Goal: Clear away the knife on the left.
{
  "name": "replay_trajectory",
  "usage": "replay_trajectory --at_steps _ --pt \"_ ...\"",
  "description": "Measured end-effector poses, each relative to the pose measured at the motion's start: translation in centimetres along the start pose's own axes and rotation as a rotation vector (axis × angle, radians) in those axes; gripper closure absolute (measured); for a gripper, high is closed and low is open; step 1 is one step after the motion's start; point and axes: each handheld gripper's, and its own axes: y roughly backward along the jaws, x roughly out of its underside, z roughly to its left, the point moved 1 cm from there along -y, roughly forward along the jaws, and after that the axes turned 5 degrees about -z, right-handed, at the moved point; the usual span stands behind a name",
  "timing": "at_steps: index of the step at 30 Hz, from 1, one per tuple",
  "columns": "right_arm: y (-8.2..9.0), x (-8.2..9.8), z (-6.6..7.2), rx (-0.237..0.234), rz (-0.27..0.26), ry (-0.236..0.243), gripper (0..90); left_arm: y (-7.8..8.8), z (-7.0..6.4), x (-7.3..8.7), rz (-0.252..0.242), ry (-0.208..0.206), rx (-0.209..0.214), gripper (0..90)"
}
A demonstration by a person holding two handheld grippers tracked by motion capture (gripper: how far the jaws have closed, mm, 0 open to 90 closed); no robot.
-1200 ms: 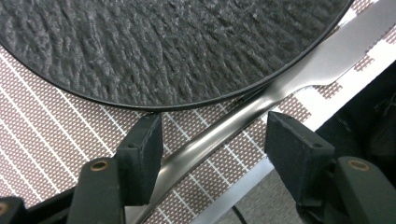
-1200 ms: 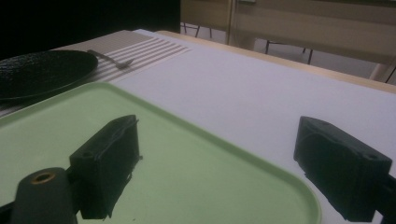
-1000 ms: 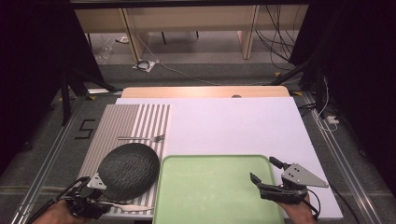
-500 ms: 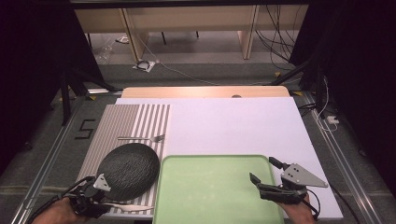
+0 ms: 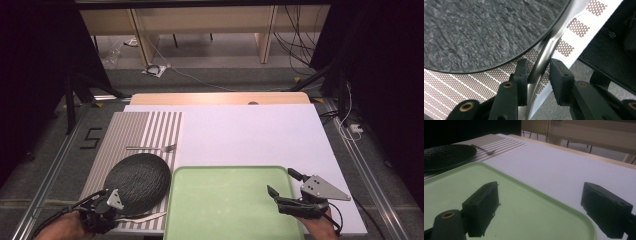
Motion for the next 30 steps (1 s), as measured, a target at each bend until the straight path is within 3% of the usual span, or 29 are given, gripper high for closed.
replay_trajectory --at_steps 4,12,19,26,30 --pt "0.0 0.0 0.0 0.0 -0.001 0.001 15.7 0.0 -0.2 -0.3 0.032 -0.036 0.014 73.8" --pt "0.0 0.0 0.0 -0.002 0.005 0.0 15.8 -0.1 -0.5 -0.5 0.025 -0.048 0.021 70.8" --pt "-0.1 0.0 0.0 -0.005 0.014 0.002 15.9 -0.2 -0.5 -0.8 0.013 -0.058 0.035 76.3" --pt "-0.2 0.1 0.0 -0.009 0.014 -0.001 15.9 -0.4 -0.7 -1.6 0.027 -0.07 0.026 76.6" --pt "-0.2 0.1 0.1 -0.01 0.012 -0.001 15.9 -0.4 -0.9 -1.9 0.047 -0.097 0.023 77.7"
